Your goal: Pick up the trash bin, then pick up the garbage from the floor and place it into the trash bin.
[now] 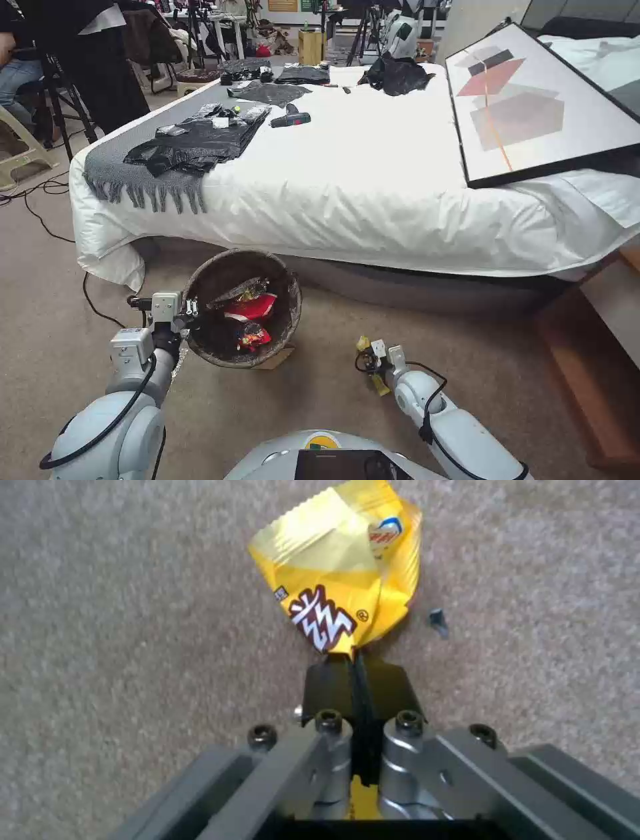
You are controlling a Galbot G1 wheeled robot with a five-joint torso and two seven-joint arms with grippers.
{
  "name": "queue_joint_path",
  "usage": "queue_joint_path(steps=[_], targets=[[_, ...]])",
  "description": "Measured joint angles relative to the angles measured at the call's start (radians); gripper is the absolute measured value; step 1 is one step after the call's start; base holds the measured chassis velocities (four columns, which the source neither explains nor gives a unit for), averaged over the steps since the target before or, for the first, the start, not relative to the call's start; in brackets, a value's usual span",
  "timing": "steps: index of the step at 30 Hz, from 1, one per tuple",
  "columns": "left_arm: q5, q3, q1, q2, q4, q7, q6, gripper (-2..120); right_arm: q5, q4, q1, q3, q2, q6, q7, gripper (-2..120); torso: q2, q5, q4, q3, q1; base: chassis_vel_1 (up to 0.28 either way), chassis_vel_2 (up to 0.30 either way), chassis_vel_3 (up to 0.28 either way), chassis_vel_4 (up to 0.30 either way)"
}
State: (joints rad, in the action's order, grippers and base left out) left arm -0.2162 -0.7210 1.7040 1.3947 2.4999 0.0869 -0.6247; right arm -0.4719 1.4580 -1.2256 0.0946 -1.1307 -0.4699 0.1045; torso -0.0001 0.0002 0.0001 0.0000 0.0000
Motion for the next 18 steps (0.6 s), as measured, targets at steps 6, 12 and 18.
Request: queue_joint_path(steps=[6, 12, 18], targets=[[0.0, -0.002, 0.004, -0.004, 0.0, -0.002, 0.0, 3, -0.012, 0.092, -0.038, 0.061, 0.011, -0.025, -0.016, 0, 0.0, -0.0003, -0.0001, 0.0, 0.0, 0.0, 0.0, 0.0, 0.0], [0.0, -0.002, 0.011, -0.005, 0.0, -0.002, 0.0, 3, -0.021, 0.272, -0.078, 0.145, 0.048, -0.01, -0.072, 0, 0.0, -0.0003, -0.0002, 0.0, 0.0, 0.0, 0.0, 0.0, 0.0], [0.002, 0.0, 0.021, -0.003, 0.0, -0.002, 0.0, 3, -0.033, 0.431, -0.081, 0.226, 0.096, 0.001, -0.136, 0, 0.0, 0.0, 0.0, 0.0, 0.0, 0.0, 0.0, 0.0, 0.0]])
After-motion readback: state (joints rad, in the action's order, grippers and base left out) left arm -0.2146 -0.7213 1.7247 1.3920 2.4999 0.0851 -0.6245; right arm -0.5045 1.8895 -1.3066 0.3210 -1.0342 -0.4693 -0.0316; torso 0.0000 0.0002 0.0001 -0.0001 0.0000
